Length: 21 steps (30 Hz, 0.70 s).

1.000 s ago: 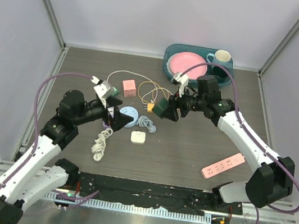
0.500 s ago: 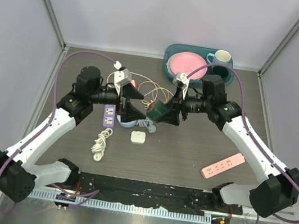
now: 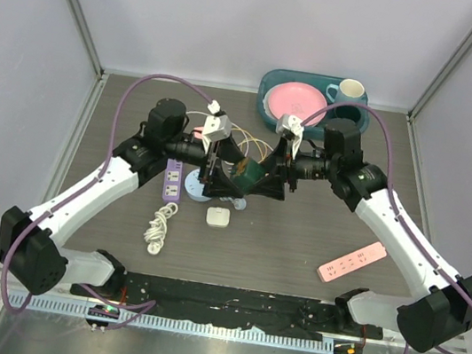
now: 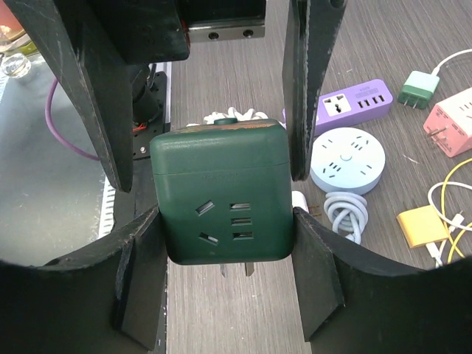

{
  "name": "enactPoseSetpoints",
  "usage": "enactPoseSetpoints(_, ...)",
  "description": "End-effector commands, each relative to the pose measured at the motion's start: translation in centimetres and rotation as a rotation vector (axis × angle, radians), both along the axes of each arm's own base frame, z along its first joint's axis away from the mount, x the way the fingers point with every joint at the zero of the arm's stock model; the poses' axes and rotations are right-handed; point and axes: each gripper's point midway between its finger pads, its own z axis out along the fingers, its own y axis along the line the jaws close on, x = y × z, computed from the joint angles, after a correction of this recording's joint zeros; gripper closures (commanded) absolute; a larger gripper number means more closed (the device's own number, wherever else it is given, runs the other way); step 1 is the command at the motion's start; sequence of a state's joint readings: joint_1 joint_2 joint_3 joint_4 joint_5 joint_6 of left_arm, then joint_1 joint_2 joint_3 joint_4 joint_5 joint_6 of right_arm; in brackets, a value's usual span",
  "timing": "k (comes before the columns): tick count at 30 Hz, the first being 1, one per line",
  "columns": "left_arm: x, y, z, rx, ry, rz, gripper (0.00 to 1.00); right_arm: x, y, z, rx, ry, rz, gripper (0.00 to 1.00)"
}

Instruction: Insert the plug

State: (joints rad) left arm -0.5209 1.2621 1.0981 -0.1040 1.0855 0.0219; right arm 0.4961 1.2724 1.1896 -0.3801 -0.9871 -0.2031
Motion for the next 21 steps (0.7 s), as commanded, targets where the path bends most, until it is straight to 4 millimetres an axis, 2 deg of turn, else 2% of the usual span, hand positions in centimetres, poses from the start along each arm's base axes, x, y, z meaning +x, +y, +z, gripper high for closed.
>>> enactPoseSetpoints(1,-0.6,-0.6,1.6,-0.024,-0.047,-0.057,0.05,-0.8,0.2,2.2,0.061,-0.071,0.033,0.93)
enactPoseSetpoints(8,-1.1,-0.4,0.8,0.002,-0.019,-0.061,0.14,-1.1,0.0,2.1,0.068,-0.076,0.028,0.93)
enactPoseSetpoints(14,-1.5,-0.2,0.1,0.020,0.005,-0.062,0.31,-1.3,0.2,2.3,0.089,-0.067,0.029,0.93)
enactPoseSetpoints(17,-1.5,-0.1,0.1,0.021,0.000,-0.054,0.49,-1.2,0.2,2.3,0.091,-0.069,0.022,0.92)
enactPoseSetpoints(18,-1.4,0.0,0.0,0.023,-0.001,-0.047,0.61,-1.3,0.2,2.2,0.090,-0.069,0.024,0.91)
enactPoseSetpoints(20,-1.1,0.0,0.0,0.029,-0.006,-0.027,0.73,-1.2,0.2,2.1,0.088,-0.064,0.017,0.87)
enactPoseSetpoints(21,-0.9,0.0,0.0,0.032,-0.009,-0.015,0.83,-1.1,0.2,2.0,0.085,-0.060,0.009,0.85)
